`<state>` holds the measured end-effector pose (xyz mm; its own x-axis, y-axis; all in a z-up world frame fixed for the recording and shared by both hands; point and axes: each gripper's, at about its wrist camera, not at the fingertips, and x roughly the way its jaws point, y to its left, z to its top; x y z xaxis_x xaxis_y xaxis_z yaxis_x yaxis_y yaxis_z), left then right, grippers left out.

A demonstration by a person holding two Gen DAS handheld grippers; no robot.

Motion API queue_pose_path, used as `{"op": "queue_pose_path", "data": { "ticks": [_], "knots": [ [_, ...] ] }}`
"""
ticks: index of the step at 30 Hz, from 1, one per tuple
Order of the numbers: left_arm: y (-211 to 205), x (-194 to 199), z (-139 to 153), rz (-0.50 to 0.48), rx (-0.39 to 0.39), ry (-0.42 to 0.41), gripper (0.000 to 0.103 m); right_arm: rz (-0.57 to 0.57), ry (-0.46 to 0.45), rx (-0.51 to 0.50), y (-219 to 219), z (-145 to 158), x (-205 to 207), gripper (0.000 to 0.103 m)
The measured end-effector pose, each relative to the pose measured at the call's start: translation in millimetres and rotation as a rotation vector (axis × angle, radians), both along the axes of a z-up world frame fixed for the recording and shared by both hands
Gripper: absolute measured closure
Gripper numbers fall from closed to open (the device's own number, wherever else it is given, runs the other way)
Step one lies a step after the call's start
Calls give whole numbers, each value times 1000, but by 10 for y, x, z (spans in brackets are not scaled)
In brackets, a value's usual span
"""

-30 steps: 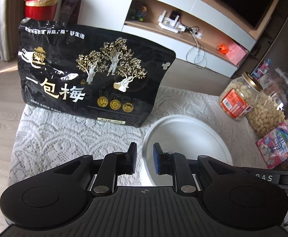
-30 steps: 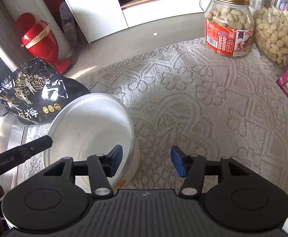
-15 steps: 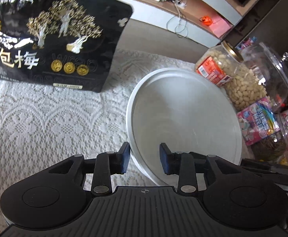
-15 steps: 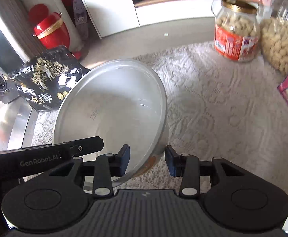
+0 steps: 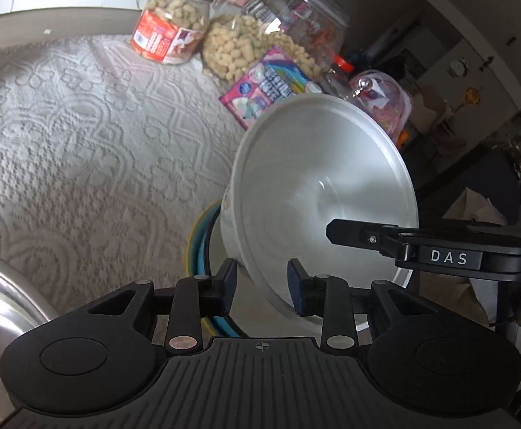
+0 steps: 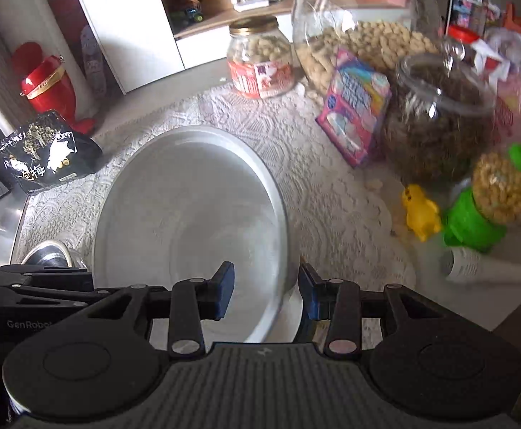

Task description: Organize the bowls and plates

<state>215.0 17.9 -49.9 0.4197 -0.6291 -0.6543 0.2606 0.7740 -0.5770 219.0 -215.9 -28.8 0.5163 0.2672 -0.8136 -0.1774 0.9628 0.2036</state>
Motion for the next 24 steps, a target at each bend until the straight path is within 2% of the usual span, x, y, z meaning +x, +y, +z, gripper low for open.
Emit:
{"op": "queue_pose_path", "data": {
  "ticks": [1,4,8,11,14,17,20,24],
  "knots": [
    [33,-31,-24,3,-9,8,70,-3,6,11,-37,-53,-50,60],
    [207,-127,25,24,-62,-23,71,-7,-17,21,-105,-55,-139,43],
    [394,-190,159,91,-128,-99,70,-29,-64,29,-167,37,-200,43],
    [394,-177,216,127,-127,-138,70,-65,-123,4,-168,56,-193,43],
    [291,-204,192,119,-81,-149,70,-92,-111,-34,-146,-68,-149,43],
    [116,-244,116,110,32,-155,70,-109,-28,-23,-152,-270,-101,43],
    [-4,-277,36,111,138,-169,69,-118,8,9,-192,-403,-116,43],
    [-48,-290,-2,113,173,-180,69,-114,16,69,-287,-451,-171,43]
  ]
}}
